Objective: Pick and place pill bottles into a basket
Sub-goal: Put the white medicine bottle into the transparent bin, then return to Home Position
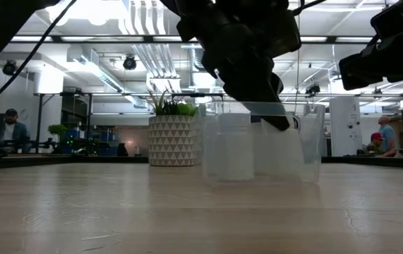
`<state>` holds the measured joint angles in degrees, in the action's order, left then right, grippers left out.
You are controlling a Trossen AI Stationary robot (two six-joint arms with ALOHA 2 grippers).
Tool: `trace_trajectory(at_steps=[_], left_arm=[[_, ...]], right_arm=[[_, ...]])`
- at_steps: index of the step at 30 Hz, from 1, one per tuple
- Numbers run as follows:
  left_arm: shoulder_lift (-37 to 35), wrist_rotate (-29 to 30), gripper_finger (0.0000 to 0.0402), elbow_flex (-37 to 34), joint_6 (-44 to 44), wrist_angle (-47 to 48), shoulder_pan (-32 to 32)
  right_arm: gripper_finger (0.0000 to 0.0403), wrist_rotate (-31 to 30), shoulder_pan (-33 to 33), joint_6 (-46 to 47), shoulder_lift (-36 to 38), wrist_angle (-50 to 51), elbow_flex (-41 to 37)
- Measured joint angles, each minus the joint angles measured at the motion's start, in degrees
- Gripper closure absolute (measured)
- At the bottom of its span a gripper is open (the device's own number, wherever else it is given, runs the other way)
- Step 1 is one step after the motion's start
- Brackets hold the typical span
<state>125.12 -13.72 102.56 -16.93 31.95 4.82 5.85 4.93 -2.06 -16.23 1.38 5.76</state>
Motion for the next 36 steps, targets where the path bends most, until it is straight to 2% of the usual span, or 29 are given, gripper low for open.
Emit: trace_trajectory(at_steps=[6, 12, 16, 23, 30, 33, 36], left_arm=[[0.0, -1.87, 0.0259, -0.17, 0.12, 0.41, 0.01], [0.0, -1.81, 0.0166, -0.08, 1.84, 0.56, 0.05], [-0.09, -1.62, 0.0141, 0.0, 2.97, 0.28, 0.07], [-0.54, -1.42, 0.0137, 1.52, 2.86, 0.11, 0.56], [-0.77, -1.4, 0.0136, 8.84, 1.09, 3.8, 1.03], [-2.46, -0.62, 0.0151, 9.77, 0.54, 4.58, 1.03], [-6.01, -0.5, 0.0184, 7.43, -0.39, 3.73, 1.01]], right_arm=[[0.0394, 0.04, 0.02, 0.12, -0.02, 0.04, 0.0], [0.0394, 0.04, 0.04, 0.13, -0.02, 0.05, 0.0], [0.0394, 0.04, 0.04, 0.1, -0.02, 0.07, 0.0], [0.0394, 0.07, 0.04, -0.05, -0.02, 0.07, 0.0], [0.0394, 0.09, 0.04, 0.08, 0.0, 0.07, 0.0], [0.0394, 0.09, 0.03, -0.04, 0.13, -0.49, 0.0], [0.0394, 0.12, 0.03, -0.46, 0.62, -2.8, 0.0]])
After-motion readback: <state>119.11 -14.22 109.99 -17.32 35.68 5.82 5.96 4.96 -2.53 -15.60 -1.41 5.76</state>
